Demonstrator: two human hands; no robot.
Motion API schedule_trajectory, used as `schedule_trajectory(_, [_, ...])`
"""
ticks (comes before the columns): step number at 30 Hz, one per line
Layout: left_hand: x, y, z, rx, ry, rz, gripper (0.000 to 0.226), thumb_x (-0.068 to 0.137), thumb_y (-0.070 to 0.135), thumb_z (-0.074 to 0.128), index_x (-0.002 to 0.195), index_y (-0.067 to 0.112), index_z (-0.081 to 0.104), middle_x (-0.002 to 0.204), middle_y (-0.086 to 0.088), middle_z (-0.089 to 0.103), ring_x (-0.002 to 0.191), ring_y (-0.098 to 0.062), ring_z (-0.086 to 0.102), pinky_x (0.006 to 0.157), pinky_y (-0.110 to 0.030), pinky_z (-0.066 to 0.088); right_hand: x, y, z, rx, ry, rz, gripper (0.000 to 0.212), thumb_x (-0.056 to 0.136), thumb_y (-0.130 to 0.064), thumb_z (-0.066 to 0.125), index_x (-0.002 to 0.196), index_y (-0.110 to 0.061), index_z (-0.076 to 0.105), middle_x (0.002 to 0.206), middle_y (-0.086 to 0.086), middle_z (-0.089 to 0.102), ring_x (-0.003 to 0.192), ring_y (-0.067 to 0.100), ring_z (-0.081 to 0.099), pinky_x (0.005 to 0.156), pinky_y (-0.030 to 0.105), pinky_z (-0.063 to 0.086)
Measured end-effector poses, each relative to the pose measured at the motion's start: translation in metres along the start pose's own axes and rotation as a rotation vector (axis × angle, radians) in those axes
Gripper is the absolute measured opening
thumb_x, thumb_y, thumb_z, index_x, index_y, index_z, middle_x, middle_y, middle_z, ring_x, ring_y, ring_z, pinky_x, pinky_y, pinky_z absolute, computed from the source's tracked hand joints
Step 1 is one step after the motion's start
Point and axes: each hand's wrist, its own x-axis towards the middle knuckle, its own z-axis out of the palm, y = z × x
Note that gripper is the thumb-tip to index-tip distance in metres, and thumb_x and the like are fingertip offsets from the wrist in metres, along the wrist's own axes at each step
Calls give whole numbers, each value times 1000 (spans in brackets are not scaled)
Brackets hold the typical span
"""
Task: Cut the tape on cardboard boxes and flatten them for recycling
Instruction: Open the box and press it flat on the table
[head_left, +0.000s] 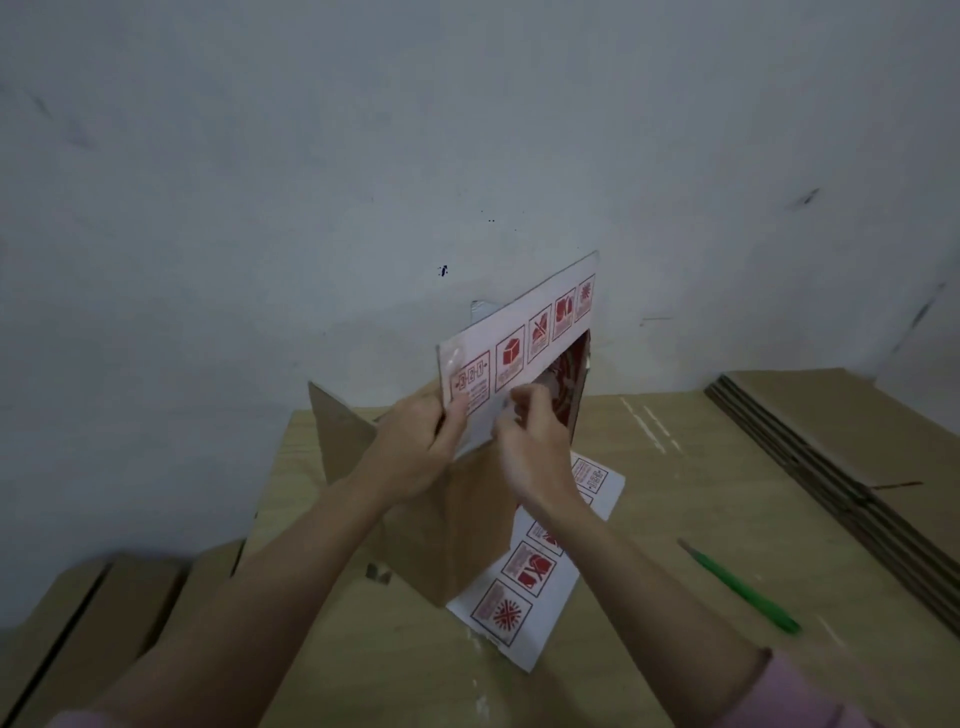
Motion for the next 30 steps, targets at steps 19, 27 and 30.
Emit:
schedule_trajectory(19, [-4, 36, 65, 81, -216, 109, 75, 88, 57, 20, 121, 0, 57, 108, -19, 64, 100, -31, 59, 81, -39, 52, -15, 89, -92, -290, -21, -525, 45, 84, -52, 49, 51, -27, 31, 45, -8, 32, 46, 10, 33, 47, 23, 25])
schedule_trajectory(27, [13, 58, 101, 17, -132, 63, 53, 99, 33, 33, 93, -11, 61, 84, -27, 62, 67, -32, 53, 68, -33, 43, 33, 34, -111, 144, 241, 28, 59, 84, -65, 40, 84, -8, 58, 79, 0, 59, 71, 14, 57, 66, 25, 45])
schedule_trajectory(30, [14, 71, 105, -36, -203, 45, 44, 99, 30, 42, 121, -7, 52, 111, -20, 61, 86, -24, 54, 71, -19, 29, 67, -1, -132, 260, 50, 271, 33, 87, -42, 57, 95, -10, 58, 84, 4, 58, 57, 17, 61, 50, 26, 51])
